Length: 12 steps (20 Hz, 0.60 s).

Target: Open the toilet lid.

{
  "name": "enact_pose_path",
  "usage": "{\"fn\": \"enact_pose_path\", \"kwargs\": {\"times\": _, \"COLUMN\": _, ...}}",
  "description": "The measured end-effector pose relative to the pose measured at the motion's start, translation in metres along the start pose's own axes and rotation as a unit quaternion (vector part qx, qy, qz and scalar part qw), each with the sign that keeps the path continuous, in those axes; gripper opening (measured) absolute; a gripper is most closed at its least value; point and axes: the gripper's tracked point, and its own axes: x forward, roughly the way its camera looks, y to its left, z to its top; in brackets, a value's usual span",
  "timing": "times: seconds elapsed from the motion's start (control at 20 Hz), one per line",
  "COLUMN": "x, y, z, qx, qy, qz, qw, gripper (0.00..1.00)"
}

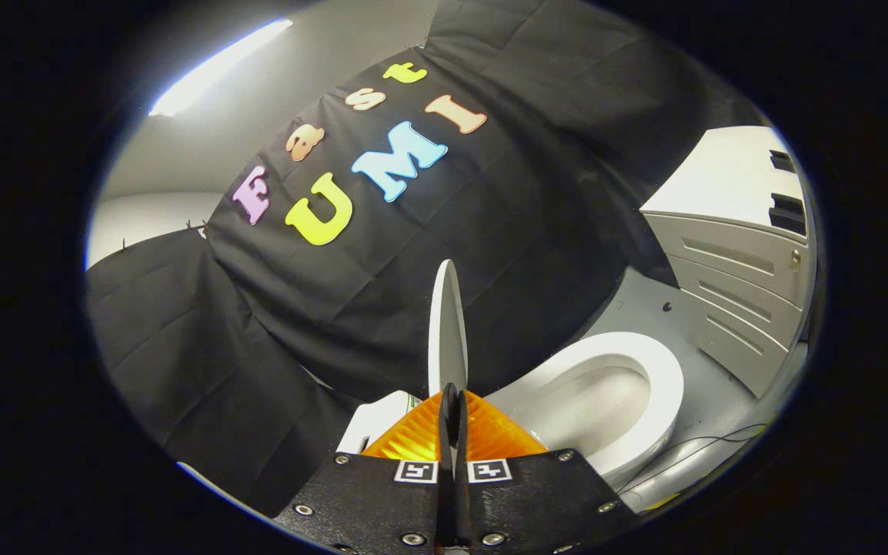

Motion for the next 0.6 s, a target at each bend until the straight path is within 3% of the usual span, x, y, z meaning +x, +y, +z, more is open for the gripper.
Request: {"fn": "enact_pose_path", "kwargs": {"times": 0.6, "x": 0.004, "y": 0.066, "z": -0.013, "qx": -0.078, "qy": -0.001, "qz": 0.032, "qw": 0.996, "gripper": 0.0}}
